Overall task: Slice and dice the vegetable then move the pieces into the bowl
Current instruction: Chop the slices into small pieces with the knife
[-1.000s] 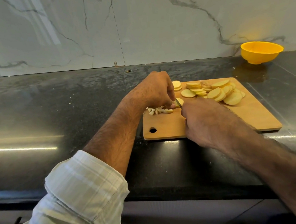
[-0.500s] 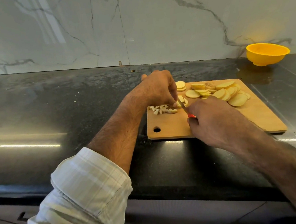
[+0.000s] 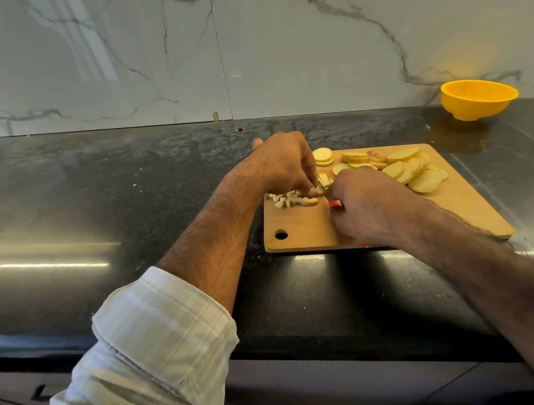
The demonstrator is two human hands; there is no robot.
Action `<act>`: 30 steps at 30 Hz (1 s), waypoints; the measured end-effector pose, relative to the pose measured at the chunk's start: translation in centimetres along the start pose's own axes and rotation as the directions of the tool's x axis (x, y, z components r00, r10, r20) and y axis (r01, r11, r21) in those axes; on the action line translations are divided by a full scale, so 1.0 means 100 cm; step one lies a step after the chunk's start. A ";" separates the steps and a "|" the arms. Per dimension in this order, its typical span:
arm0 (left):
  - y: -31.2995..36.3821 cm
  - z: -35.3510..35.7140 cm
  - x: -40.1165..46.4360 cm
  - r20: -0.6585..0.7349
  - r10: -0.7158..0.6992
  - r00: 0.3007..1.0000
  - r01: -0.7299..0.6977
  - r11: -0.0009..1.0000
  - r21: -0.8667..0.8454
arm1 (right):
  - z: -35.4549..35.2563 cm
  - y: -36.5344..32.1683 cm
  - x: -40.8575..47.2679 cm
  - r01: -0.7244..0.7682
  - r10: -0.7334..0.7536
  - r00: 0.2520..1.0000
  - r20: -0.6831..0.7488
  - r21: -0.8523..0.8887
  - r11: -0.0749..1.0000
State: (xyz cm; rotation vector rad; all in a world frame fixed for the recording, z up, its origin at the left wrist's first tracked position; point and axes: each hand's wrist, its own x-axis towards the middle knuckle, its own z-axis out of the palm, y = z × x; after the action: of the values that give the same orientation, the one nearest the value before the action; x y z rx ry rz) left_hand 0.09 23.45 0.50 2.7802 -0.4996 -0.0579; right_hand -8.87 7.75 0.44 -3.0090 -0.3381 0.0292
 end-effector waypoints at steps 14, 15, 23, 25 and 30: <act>-0.005 -0.001 0.002 0.000 -0.009 1.000 0.009 1.000 0.003 | -0.001 -0.001 -0.016 0.007 -0.007 0.999 0.036 -0.013 1.000; -0.004 -0.001 0.002 0.002 -0.009 1.000 0.009 1.000 -0.001 | -0.001 -0.001 -0.013 -0.007 0.008 0.999 0.050 -0.017 1.000; -0.005 -0.002 0.000 0.013 0.006 1.000 -0.005 1.000 -0.030 | 0.002 0.003 0.003 0.027 -0.028 1.000 0.010 0.039 0.999; -0.006 -0.004 -0.001 0.027 0.026 0.999 -0.025 0.998 -0.057 | 0.002 0.019 -0.001 0.056 -0.049 0.996 -0.075 0.096 0.994; -0.016 -0.010 -0.003 -0.067 0.066 0.996 -0.079 0.971 -0.226 | -0.004 0.052 -0.010 -0.025 0.037 0.985 -0.171 0.073 0.997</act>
State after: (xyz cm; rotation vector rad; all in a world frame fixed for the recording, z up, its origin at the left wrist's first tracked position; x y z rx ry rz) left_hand 0.46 25.23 0.95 2.5290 -0.5428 -0.0150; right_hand -8.66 2.41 0.21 -2.9197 -0.2672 -0.2111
